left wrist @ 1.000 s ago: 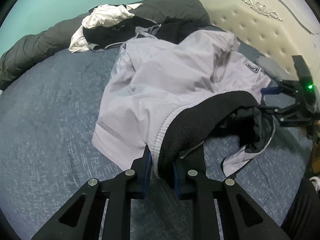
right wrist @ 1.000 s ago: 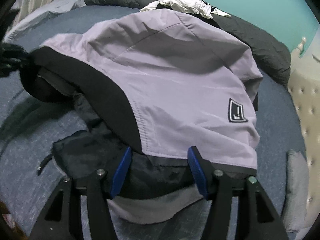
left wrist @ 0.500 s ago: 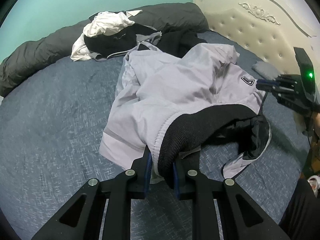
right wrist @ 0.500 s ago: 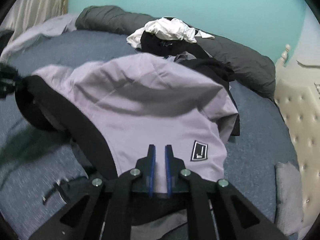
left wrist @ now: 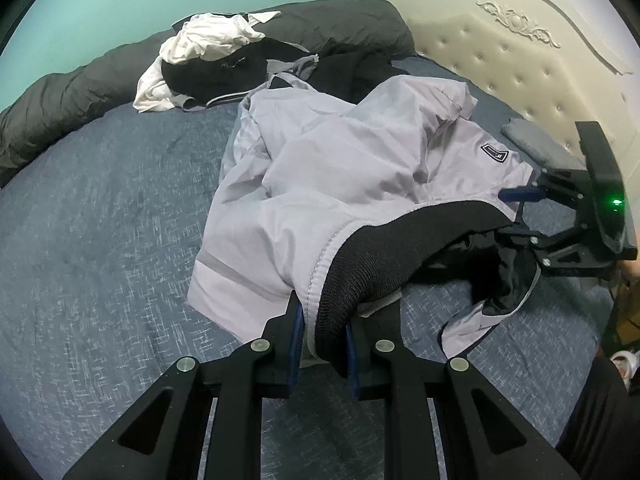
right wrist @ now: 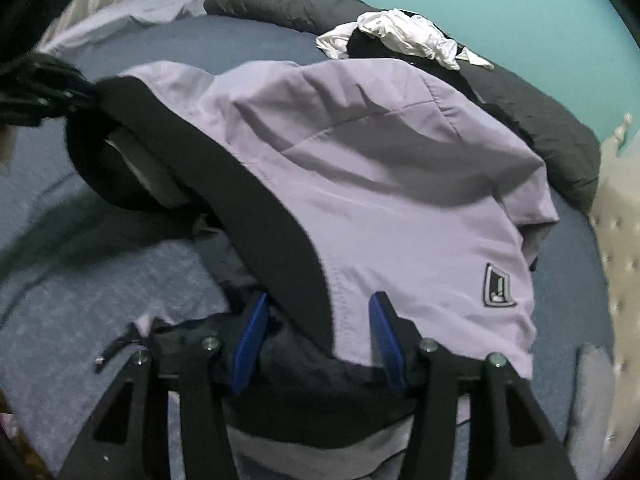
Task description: Fold clothes
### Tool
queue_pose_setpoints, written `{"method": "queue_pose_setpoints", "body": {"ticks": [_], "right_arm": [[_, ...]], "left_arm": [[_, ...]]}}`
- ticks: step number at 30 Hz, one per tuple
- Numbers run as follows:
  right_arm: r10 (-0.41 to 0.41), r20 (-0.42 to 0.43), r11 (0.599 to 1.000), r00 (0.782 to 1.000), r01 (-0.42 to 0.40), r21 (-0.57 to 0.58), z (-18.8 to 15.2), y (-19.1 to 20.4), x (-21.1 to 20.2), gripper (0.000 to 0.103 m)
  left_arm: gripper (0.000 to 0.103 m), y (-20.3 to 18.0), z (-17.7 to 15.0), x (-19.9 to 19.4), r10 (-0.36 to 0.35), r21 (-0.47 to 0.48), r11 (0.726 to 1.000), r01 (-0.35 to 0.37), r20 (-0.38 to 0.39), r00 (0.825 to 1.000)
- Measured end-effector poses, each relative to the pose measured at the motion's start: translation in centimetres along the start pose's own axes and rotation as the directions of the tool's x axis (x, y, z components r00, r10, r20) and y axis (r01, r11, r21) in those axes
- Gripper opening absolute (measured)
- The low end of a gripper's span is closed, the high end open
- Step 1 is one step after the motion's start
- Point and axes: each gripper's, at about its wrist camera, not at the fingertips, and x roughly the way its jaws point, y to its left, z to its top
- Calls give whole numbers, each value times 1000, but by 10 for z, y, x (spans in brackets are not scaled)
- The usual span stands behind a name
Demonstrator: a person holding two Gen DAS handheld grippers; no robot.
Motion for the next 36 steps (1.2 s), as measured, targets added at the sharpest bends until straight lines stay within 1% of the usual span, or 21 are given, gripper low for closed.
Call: {"method": "queue_pose_setpoints", "body": {"ticks": [2,4,6,8,10,12,13,15,21,25,28,33,34,36], "right_arm": [[-11,7,1000,1000,11,17,4,-4,2,53],[-30,14,999,999,29,31,8,-8,2,49],[-22,24,998,999,20,54,11,-13,1,44],[-42,29,997,999,40,64,13,-17,1,33],[-66,35,996,997,63,69,16,-19,0,15],[-65,44,995,997,62,78,20,-19,-3,6],[-67,54,994,996,62,85,23,-19,-5,4],[-67,79,994,995,59,95,29,-24,-11,3],[-78,123,991,989,63,122,36,-37,-25,3],[-90,149,988,985,69,140,32,-41,-36,3],[-99,169,986,981,74,148,30,-40,-45,3],[-97,184,984,978,67,167,31,-44,-47,3],[-95,184,984,978,64,169,31,-44,-48,3],[-87,188,983,978,54,174,32,-45,-51,2]], "left_arm": [[19,1,-1,1,-4,-2,1000,4,0,1000],[19,1,-2,3,-10,-3,1000,10,-2,1000],[19,0,-4,5,-16,-2,1000,16,-6,1000],[19,-2,-6,8,-19,6,1000,20,-12,1000],[20,-8,-8,12,-13,23,1000,13,-18,1000],[21,-14,-12,17,4,46,999,-2,-33,999],[21,-17,-14,20,12,58,998,-10,-40,999],[22,-22,-18,25,30,81,996,-25,-55,998],[30,-26,-30,43,34,82,996,-26,-99,994],[37,-29,-37,51,29,82,996,-19,-125,992],[39,-31,-40,56,33,90,996,-21,-141,989],[39,-30,-42,62,23,80,997,-10,-166,986],[35,-29,-41,62,19,77,997,-6,-169,985],[23,-30,-39,59,13,78,997,0,-160,987]]}}
